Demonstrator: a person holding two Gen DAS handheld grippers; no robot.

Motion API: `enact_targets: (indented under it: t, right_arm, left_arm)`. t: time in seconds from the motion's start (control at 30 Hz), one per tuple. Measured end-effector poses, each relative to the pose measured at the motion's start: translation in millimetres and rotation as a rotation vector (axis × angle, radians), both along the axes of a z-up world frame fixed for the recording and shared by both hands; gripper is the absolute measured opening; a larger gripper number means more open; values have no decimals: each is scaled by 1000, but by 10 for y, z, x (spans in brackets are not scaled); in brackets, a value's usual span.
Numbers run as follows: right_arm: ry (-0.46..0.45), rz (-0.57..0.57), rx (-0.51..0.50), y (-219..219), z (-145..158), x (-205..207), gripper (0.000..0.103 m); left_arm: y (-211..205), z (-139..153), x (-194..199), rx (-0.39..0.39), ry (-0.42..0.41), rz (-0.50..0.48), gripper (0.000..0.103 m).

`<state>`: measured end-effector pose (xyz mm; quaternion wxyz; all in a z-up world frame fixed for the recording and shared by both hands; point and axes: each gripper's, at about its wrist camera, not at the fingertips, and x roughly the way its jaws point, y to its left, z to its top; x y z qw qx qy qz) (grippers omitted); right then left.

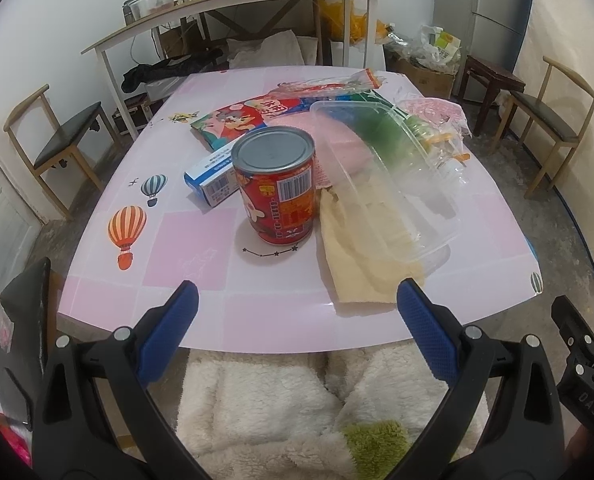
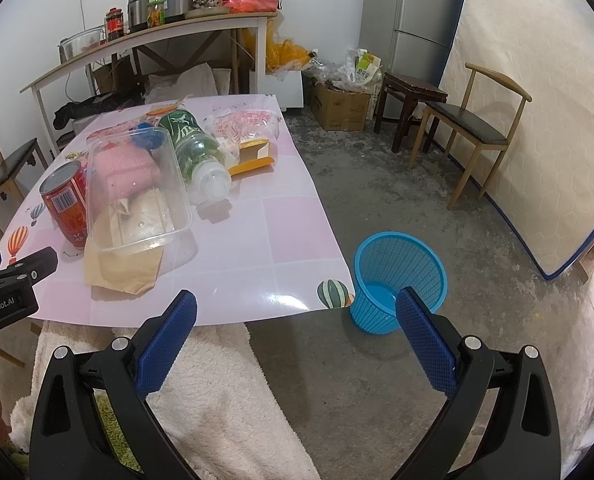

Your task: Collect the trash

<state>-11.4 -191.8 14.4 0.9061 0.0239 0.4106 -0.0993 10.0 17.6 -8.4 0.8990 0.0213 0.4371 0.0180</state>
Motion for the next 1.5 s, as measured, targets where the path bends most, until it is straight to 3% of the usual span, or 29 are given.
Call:
enact_targets:
  t: [0.6,1.0,1.2,1.37,1.5]
  right_arm:
    - [2,15,7,48,1,31,97]
    - [1,35,17,18,50,142,97]
    - [1,87,-17,95,148,345,97]
    - [-31,118,45,155,193,534,97]
    - [-41,151,97,250,207,711,97]
  left_arm:
    - [18,-38,9,3,13,13,96]
    - [125,-34,63,10,-22,7,96]
    - [252,93,121,17,-61,-18,96]
    - [389,226,308,45,-81,-74,96]
    - [553,397,528,17,-113,-104,96]
